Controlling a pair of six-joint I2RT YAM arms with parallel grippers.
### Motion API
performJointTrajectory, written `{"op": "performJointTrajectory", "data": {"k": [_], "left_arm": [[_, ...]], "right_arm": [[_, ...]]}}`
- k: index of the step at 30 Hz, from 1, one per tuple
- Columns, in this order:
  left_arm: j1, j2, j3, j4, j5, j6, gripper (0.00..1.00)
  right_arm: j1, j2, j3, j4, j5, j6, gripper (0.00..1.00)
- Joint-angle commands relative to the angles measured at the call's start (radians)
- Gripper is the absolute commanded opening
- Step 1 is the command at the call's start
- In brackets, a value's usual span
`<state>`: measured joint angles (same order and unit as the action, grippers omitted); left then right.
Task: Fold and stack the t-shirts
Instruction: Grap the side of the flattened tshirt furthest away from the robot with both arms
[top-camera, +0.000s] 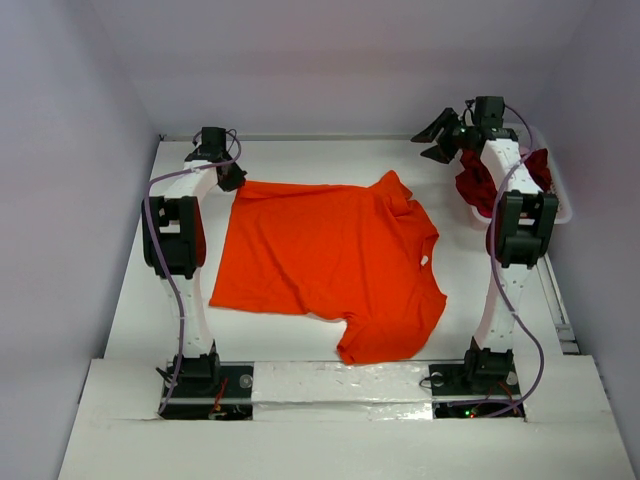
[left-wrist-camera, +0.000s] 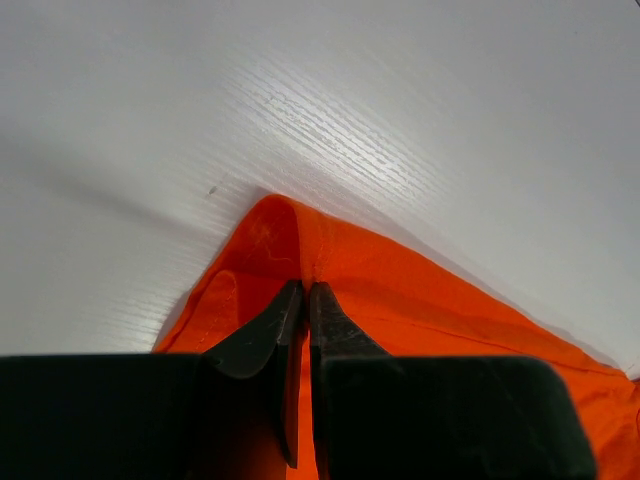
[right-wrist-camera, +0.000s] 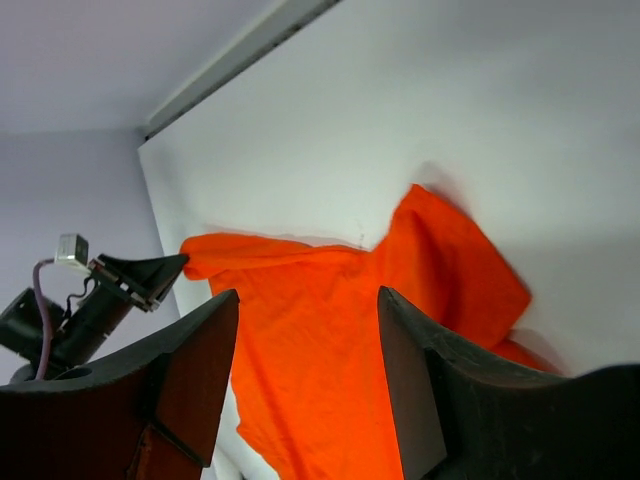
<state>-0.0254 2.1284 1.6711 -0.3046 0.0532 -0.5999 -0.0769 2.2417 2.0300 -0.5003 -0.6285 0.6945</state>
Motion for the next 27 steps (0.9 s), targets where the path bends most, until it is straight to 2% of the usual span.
{"op": "performJointTrajectory", "data": {"k": [1, 7, 15, 22, 27], "left_arm": [[0.005, -0.070, 0.041, -0.002, 0.008, -0.003, 0.00], [0.005, -0.070, 0.045, -0.002, 0.010, -0.005, 0.00], [0.005, -0.074, 0.029, 0.005, 0.014, -0.006, 0.00], [0.005, -0.085, 0.024, 0.005, 0.010, -0.005, 0.00], [0.005, -0.091, 0.019, 0.007, 0.011, -0.005, 0.00]], "right_arm": [[0.028, -0.045, 0.068, 0.025, -0.063, -0.049, 0.64], [0.107, -0.008, 0.076, -0.162, 0.093, -0.136, 0.63], [0.126, -0.057, -0.120, -0.136, 0.323, -0.069, 0.62], [0.126, -0.042, -0.100, -0.164, 0.473, -0.038, 0.62], [0.126, 0.021, 0.002, -0.200, 0.460, -0.039, 0.62]]}}
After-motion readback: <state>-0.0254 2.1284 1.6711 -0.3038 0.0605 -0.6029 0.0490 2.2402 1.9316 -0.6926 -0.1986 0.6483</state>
